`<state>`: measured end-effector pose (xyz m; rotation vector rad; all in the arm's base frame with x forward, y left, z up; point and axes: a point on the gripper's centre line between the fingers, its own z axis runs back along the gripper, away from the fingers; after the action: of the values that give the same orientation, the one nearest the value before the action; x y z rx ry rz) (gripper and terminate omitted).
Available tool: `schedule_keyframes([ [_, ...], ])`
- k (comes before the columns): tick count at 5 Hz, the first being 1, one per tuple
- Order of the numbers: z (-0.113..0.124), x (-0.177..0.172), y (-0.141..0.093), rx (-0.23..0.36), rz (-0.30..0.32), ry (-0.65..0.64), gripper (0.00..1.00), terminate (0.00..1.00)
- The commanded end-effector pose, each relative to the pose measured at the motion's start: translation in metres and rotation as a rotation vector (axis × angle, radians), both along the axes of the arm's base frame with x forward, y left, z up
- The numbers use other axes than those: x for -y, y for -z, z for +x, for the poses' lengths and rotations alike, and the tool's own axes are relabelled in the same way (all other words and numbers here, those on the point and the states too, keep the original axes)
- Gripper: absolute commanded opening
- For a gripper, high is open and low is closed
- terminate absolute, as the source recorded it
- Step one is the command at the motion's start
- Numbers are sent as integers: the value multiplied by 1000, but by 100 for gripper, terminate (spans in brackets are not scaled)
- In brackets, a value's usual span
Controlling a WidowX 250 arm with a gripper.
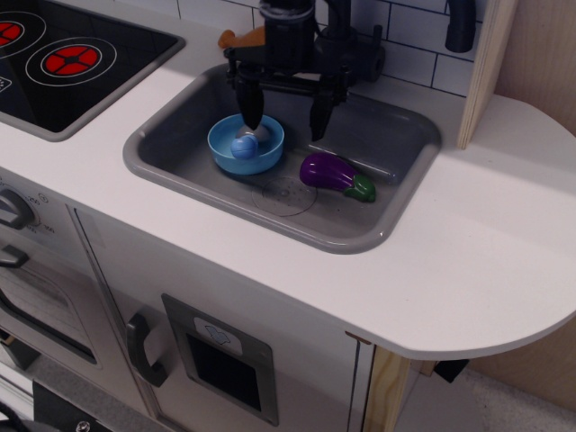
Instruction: Take spoon out of bowl sink
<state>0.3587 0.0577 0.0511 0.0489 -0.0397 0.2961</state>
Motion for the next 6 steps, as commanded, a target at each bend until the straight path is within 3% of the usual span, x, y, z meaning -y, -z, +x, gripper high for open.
schedule_keyframes([
  [1,1,-29,-12,-2,53,-74,100,0],
  [2,2,-33,-1,12,86,-70,100,0],
  [6,5,-34,20,-3,109,-94,100,0],
])
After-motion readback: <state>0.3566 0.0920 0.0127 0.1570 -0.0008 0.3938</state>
